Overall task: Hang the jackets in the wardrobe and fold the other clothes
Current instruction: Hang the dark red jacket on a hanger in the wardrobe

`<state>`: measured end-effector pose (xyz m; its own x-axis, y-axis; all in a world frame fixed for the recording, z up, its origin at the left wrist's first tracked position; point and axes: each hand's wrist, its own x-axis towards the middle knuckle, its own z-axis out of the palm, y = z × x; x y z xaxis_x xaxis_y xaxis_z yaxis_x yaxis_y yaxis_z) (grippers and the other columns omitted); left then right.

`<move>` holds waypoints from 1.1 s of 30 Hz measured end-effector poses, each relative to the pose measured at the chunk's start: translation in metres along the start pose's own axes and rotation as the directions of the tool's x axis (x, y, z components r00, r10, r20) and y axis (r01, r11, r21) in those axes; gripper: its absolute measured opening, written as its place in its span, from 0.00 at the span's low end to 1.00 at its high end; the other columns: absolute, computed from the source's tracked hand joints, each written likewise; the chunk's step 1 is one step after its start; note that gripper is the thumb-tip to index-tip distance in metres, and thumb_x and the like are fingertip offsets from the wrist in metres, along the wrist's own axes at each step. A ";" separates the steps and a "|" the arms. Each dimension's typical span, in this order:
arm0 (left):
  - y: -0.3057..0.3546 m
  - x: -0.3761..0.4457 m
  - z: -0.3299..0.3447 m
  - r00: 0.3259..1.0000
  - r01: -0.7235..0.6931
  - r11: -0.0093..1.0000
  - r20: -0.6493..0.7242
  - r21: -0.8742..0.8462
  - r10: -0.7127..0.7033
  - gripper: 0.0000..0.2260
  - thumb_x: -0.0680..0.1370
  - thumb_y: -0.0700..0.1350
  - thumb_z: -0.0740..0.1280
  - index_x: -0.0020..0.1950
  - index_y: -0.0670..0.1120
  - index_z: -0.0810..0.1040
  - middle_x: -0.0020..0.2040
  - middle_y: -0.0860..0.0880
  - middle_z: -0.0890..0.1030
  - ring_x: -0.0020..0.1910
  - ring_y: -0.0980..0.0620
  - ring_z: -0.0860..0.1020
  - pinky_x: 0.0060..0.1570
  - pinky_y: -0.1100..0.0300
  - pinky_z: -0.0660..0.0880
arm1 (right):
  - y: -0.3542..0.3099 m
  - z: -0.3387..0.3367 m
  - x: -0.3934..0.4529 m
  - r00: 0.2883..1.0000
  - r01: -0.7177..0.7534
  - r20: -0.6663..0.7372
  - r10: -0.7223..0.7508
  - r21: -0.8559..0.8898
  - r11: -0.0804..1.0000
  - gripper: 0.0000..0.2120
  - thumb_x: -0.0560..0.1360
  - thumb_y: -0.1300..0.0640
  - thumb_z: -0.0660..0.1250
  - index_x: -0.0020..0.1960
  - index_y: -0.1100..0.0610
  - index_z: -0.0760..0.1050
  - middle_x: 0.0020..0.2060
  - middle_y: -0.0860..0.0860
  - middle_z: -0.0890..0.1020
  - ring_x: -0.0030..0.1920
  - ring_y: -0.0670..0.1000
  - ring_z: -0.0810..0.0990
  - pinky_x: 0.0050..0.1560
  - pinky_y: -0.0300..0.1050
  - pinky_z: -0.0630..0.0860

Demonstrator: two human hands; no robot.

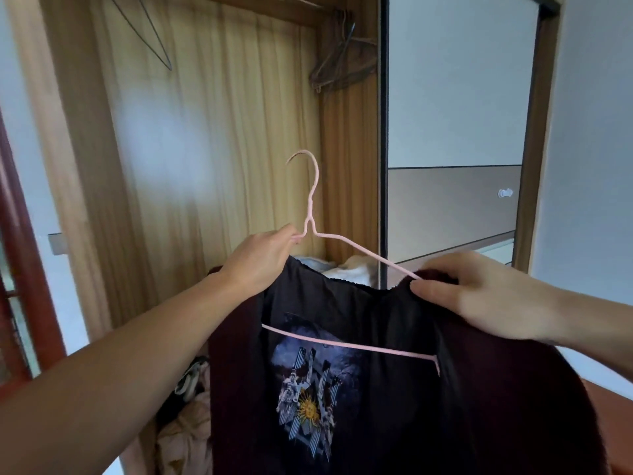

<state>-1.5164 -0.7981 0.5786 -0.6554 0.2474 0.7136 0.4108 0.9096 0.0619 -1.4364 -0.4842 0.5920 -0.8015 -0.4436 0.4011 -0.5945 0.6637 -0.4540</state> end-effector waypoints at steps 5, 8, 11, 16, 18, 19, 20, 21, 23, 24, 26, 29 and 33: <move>0.007 0.017 -0.016 0.997 0.060 0.998 -0.052 0.026 -0.059 0.11 0.83 0.45 0.56 0.58 0.44 0.75 0.38 0.49 0.78 0.36 0.43 0.74 0.34 0.52 0.67 | -0.018 -0.020 0.021 0.999 0.023 -0.024 -0.025 -0.082 0.996 0.16 0.79 0.45 0.60 0.38 0.50 0.79 0.31 0.45 0.79 0.33 0.38 0.76 0.33 0.31 0.69; 0.009 0.027 -0.026 0.994 0.090 0.995 -0.052 -0.035 -0.092 0.11 0.84 0.47 0.56 0.55 0.44 0.76 0.40 0.53 0.78 0.37 0.50 0.73 0.37 0.53 0.69 | -0.025 -0.035 0.028 0.993 0.047 -0.106 -0.057 -0.089 0.995 0.14 0.79 0.47 0.61 0.40 0.49 0.80 0.35 0.44 0.80 0.36 0.40 0.77 0.35 0.33 0.70; 0.011 0.035 -0.031 0.989 0.111 0.985 -0.087 -0.131 -0.123 0.11 0.83 0.51 0.57 0.49 0.47 0.75 0.39 0.54 0.76 0.38 0.58 0.72 0.41 0.55 0.68 | -0.033 -0.047 0.037 0.976 0.099 -0.187 -0.114 -0.085 0.991 0.15 0.79 0.48 0.62 0.42 0.56 0.81 0.37 0.52 0.82 0.41 0.51 0.80 0.45 0.50 0.77; 0.019 0.033 -0.035 0.940 0.284 0.943 -0.144 -0.174 -0.310 0.22 0.81 0.56 0.60 0.74 0.55 0.63 0.71 0.55 0.67 0.68 0.56 0.66 0.68 0.56 0.63 | -0.037 -0.071 0.056 0.932 0.138 -0.326 -0.161 -0.090 0.986 0.16 0.77 0.49 0.64 0.39 0.60 0.81 0.36 0.58 0.82 0.40 0.57 0.80 0.45 0.52 0.77; 0.031 0.039 -0.042 0.920 0.307 0.929 -0.185 -0.204 -0.345 0.24 0.80 0.58 0.60 0.75 0.56 0.60 0.74 0.55 0.64 0.73 0.54 0.62 0.72 0.50 0.61 | -0.038 -0.086 0.068 0.909 0.150 -0.379 -0.174 -0.090 0.985 0.16 0.77 0.49 0.64 0.39 0.59 0.81 0.36 0.57 0.82 0.40 0.56 0.80 0.44 0.51 0.77; 0.038 0.043 -0.046 0.919 0.299 0.920 -0.182 -0.252 -0.349 0.25 0.80 0.58 0.60 0.75 0.57 0.60 0.75 0.55 0.63 0.74 0.54 0.61 0.73 0.51 0.60 | -0.039 -0.093 0.074 0.899 0.156 -0.401 -0.178 -0.088 0.984 0.16 0.77 0.49 0.64 0.38 0.59 0.81 0.35 0.57 0.82 0.39 0.55 0.80 0.42 0.49 0.76; 0.047 0.049 -0.052 0.922 0.281 0.907 -0.174 -0.313 -0.345 0.24 0.80 0.58 0.60 0.75 0.58 0.61 0.75 0.56 0.63 0.74 0.56 0.60 0.73 0.56 0.58 | -0.041 -0.100 0.080 0.889 0.161 -0.421 -0.181 -0.083 0.983 0.16 0.77 0.49 0.64 0.37 0.58 0.81 0.34 0.56 0.82 0.38 0.55 0.79 0.40 0.47 0.75; 0.055 0.054 -0.058 0.927 0.256 0.896 -0.172 -0.363 -0.335 0.23 0.80 0.58 0.61 0.75 0.58 0.62 0.75 0.57 0.63 0.73 0.60 0.60 0.70 0.63 0.57 | -0.043 -0.107 0.087 0.880 0.165 -0.440 -0.181 -0.075 0.983 0.16 0.77 0.49 0.64 0.37 0.58 0.80 0.34 0.56 0.82 0.37 0.54 0.79 0.37 0.45 0.73; 0.071 0.064 -0.070 0.939 0.190 0.900 -0.194 -0.393 -0.283 0.19 0.81 0.56 0.60 0.71 0.57 0.68 0.72 0.57 0.66 0.66 0.71 0.64 0.61 0.77 0.59 | -0.049 -0.119 0.101 0.858 0.166 -0.484 -0.173 -0.058 0.984 0.17 0.77 0.49 0.64 0.35 0.57 0.80 0.32 0.56 0.81 0.35 0.53 0.78 0.32 0.42 0.70; 0.078 0.069 -0.074 0.943 0.159 0.904 -0.209 -0.396 -0.258 0.16 0.81 0.54 0.60 0.69 0.56 0.71 0.70 0.58 0.68 0.63 0.75 0.64 0.61 0.77 0.61 | -0.053 -0.125 0.109 0.846 0.162 -0.507 -0.166 -0.051 0.985 0.17 0.78 0.49 0.64 0.35 0.58 0.80 0.32 0.56 0.80 0.35 0.53 0.77 0.31 0.41 0.68; 0.089 0.081 -0.080 0.951 0.122 0.910 -0.216 -0.397 -0.222 0.15 0.81 0.54 0.59 0.68 0.57 0.72 0.71 0.58 0.67 0.68 0.70 0.62 0.71 0.64 0.59 | -0.062 -0.135 0.129 0.825 0.153 -0.545 -0.151 -0.041 0.987 0.19 0.77 0.49 0.65 0.33 0.59 0.78 0.31 0.57 0.79 0.33 0.53 0.76 0.30 0.41 0.67; 0.103 0.097 -0.087 0.949 0.124 0.875 -0.203 -0.469 -0.243 0.22 0.77 0.63 0.60 0.72 0.65 0.64 0.77 0.62 0.56 0.76 0.62 0.51 0.75 0.52 0.52 | -0.081 -0.151 0.166 0.785 0.130 -0.607 -0.125 -0.036 0.991 0.18 0.77 0.49 0.65 0.35 0.61 0.79 0.31 0.56 0.77 0.33 0.54 0.75 0.29 0.40 0.64; 0.110 0.121 -0.096 0.959 0.078 0.788 -0.170 -0.611 -0.226 0.42 0.61 0.79 0.62 0.71 0.75 0.50 0.75 0.70 0.50 0.72 0.69 0.51 0.72 0.56 0.54 | -0.117 -0.167 0.218 0.726 0.132 -0.678 -0.114 -0.025 0.991 0.14 0.75 0.51 0.66 0.37 0.60 0.76 0.33 0.55 0.76 0.34 0.54 0.74 0.30 0.42 0.62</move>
<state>-1.4892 -0.7003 0.7389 -0.6139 -0.0252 0.7890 0.6601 0.5319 0.5305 -1.5309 -0.5582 0.8652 -0.4704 0.0102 0.8824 -0.6935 0.6140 -0.3768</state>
